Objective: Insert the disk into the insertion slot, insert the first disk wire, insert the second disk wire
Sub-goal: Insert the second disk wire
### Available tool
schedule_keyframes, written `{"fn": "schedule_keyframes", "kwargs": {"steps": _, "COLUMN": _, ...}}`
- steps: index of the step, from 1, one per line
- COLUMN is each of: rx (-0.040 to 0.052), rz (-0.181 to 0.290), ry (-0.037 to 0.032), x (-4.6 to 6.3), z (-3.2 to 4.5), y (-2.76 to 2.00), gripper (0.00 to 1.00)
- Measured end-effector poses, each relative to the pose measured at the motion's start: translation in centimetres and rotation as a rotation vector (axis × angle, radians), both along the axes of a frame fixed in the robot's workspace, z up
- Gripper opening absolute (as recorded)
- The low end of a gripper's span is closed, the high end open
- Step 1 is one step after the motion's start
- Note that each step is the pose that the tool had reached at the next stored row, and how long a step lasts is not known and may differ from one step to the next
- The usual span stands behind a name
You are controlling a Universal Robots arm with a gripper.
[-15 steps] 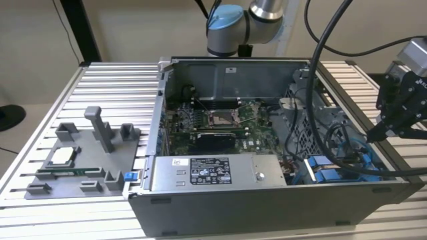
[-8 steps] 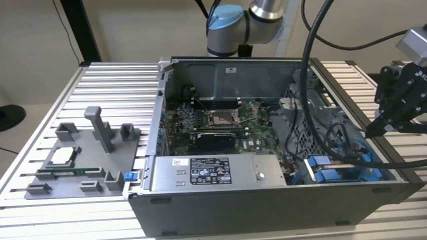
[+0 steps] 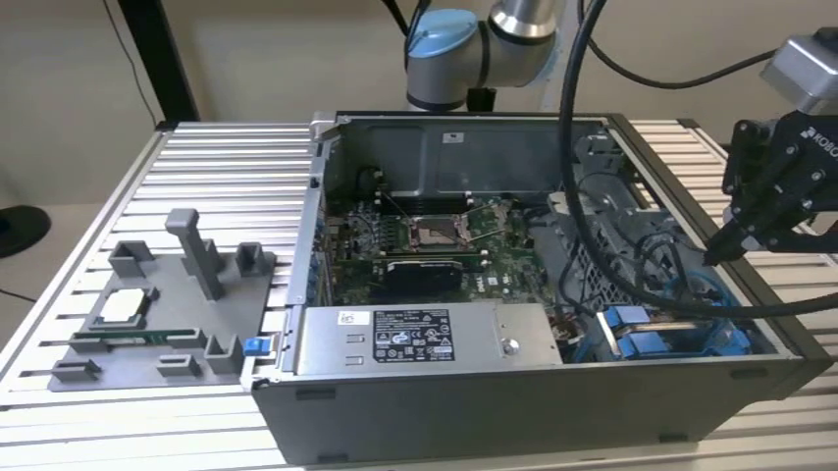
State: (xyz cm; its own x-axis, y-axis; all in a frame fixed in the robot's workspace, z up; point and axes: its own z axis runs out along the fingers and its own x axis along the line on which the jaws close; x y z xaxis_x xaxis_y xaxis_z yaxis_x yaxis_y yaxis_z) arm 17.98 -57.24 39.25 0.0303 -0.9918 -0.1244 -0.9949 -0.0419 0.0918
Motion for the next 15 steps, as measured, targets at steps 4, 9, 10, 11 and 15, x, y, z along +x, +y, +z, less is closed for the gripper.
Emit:
{"fn": "schedule_keyframes", "kwargs": {"steps": 4, "rx": 0.0001, "rz": 0.0, "ry": 0.0, "x": -0.7, "z": 0.6, "y": 0.03, "gripper": 0.0}}
{"fn": "schedule_keyframes", "kwargs": {"steps": 9, "rx": -0.0001, "rz": 0.0, "ry": 0.0, "x": -1.6, "z": 1.38, "y": 0.03, "gripper": 0.0}}
{"fn": "schedule_keyframes", "kwargs": {"steps": 10, "rx": 0.0, "rz": 0.0, "ry": 0.0, "x": -1.8, "z": 1.51, "y": 0.03, "gripper": 0.0}}
{"fn": "schedule_keyframes", "kwargs": {"steps": 11, "rx": 0.0, "rz": 0.0, "ry": 0.0, "x": -2.0, "z": 1.64, "y": 0.04, "gripper": 0.0}}
{"fn": "schedule_keyframes", "kwargs": {"steps": 15, "rx": 0.0001, "rz": 0.0, "ry": 0.0, "x": -2.8, "z": 2.0, "y": 0.04, "gripper": 0.0}}
